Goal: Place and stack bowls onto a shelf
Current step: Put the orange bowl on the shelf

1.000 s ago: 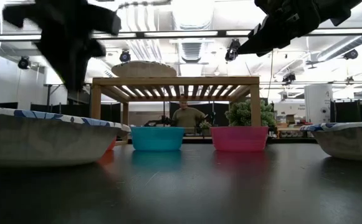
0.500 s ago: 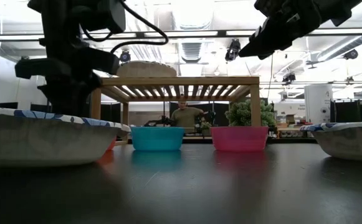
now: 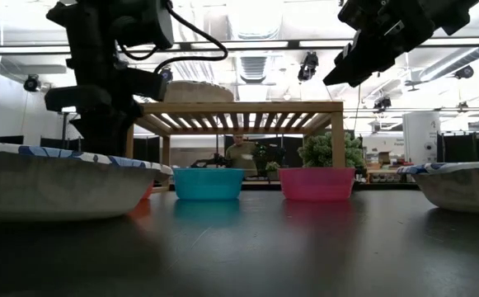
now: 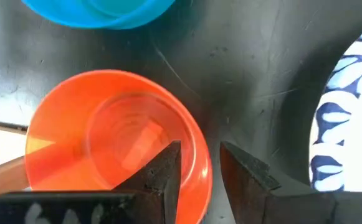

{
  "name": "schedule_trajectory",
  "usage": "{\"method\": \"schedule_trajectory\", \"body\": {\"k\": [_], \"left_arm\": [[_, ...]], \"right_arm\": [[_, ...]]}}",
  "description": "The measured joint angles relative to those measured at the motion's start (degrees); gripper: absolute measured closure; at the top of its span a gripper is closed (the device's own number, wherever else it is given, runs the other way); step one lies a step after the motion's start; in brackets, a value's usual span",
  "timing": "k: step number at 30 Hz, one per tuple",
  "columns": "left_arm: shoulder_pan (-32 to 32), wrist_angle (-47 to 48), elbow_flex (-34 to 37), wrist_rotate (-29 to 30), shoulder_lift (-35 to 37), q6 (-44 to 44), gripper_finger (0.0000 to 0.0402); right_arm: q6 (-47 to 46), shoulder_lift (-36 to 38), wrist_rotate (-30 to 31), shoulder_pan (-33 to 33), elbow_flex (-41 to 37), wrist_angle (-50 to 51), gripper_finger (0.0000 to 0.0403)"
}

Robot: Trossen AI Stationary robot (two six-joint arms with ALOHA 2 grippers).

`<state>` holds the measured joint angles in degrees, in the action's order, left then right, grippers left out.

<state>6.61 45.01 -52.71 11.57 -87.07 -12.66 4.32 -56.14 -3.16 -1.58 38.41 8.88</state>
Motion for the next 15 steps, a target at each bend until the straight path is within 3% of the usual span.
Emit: {"method": "schedule_trajectory", "body": {"k": [8,15], "left_arm": [[-0.09,-3.66,2.01,0.39,0.0,-0.04,0.0337],[-0.07,-5.37,3.5,0.06,0.0,-1.52,0.0396]], "right_arm": [[-0.46,0.0,-0.05,4.62,0.0,-0.11,0.039],[-3.93,0.33,0.13,10.05,0.0,-0.17,0.039]]}}
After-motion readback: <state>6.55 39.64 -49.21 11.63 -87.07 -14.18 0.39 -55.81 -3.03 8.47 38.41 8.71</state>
